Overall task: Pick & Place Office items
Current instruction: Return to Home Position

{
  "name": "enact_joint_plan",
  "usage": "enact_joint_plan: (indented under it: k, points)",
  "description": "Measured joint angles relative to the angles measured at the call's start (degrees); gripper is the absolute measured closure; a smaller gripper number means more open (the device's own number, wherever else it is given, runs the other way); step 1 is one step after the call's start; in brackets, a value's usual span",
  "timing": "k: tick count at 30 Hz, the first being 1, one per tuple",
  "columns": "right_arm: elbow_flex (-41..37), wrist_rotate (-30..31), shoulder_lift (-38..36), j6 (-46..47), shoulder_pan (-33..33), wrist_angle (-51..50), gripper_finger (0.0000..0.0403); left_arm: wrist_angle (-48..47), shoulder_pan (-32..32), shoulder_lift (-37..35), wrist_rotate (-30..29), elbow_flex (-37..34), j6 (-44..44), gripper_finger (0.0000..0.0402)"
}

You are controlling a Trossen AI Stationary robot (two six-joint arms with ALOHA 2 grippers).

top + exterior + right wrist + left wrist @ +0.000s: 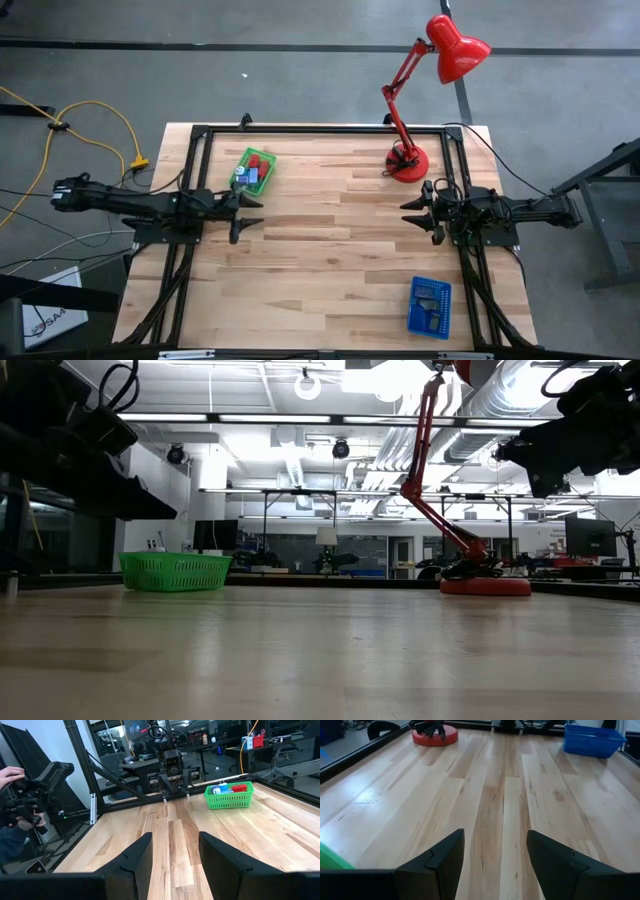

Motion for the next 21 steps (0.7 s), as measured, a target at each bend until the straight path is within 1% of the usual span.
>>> enact_joint_plan:
  k: [6, 12, 17, 21]
  points:
    - [0.0, 0.0, 0.0, 0.0, 0.0, 0.0, 0.0256, -8.9, 0.0, -5.5, 0.2, -0.2, 0.0, 0.0195]
    - [0.0, 0.0, 0.0, 0.0, 0.0, 0.0, 0.0256, -10.0, 0.0, -9.6, 3.4, -0.3, 0.0, 0.0195]
    - [0.0, 0.0, 0.0, 0.0, 0.0, 0.0, 0.0256, -10.9, 0.0, -10.8, 7.7, -0.3, 1.3, 0.0195]
    - [0.0, 0.0, 0.0, 0.0, 0.0, 0.0, 0.0256, -11.0, 0.0, -10.8, 8.0, -0.4, 1.3, 0.0195]
